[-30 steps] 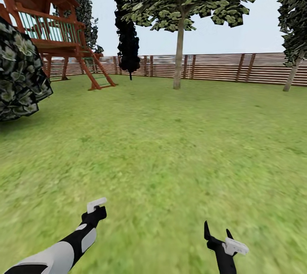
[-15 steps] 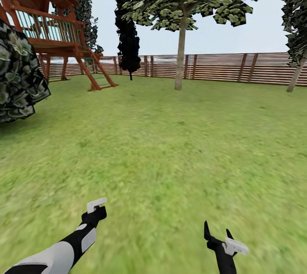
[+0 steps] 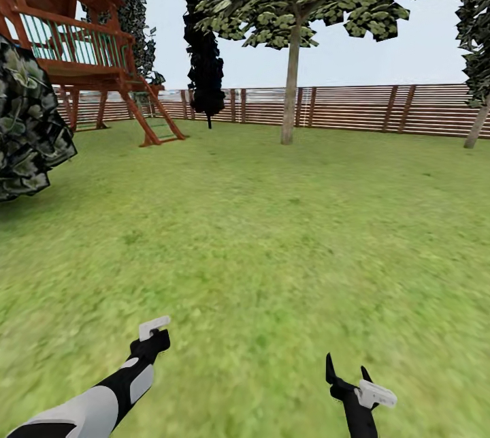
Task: In the garden, pick up the pesticide atomizer on the floor and spray pesticide onto both trees until each tree trunk is fully covered.
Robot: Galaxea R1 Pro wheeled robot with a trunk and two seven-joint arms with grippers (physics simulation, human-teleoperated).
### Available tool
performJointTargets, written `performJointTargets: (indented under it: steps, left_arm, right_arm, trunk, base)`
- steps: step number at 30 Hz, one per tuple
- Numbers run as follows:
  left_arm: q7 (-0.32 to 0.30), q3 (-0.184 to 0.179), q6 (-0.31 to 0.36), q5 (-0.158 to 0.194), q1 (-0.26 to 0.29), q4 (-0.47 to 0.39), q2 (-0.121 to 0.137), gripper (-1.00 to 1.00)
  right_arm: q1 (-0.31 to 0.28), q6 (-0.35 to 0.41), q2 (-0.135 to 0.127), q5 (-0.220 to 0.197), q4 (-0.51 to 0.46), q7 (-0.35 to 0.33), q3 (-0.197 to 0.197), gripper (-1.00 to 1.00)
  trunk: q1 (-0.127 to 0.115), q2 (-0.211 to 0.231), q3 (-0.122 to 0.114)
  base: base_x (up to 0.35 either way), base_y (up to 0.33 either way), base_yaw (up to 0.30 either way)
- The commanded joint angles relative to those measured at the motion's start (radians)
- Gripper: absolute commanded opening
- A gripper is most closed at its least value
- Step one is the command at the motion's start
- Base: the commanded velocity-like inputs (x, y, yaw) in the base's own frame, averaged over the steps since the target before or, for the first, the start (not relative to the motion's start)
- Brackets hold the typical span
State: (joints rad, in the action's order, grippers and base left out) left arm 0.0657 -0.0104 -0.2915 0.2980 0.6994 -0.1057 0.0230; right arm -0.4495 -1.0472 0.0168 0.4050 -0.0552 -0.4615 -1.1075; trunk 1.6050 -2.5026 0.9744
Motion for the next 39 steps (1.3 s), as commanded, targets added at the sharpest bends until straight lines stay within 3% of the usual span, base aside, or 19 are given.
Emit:
performJointTargets:
  steps: [1, 39]
  left_arm:
    - [0.0, 0.0, 0.0, 0.0, 0.0, 0.0, 0.0, -1.0]
    - [0.0, 0.0, 0.0, 0.0, 0.0, 0.0, 0.0, -1.0]
  right_arm:
    - [0.0, 0.0, 0.0, 0.0, 0.0, 0.0, 0.0, 1.0]
    - [0.0, 0.0, -0.001, 0.0, 0.0, 0.0, 0.0, 1.0]
  trunk:
    - [0.0, 0.0, 0.0]
    - [0.0, 0.0, 0.0]
  base:
    - [0.335, 0.113, 0.0]
    - [0.335, 0.113, 0.0]
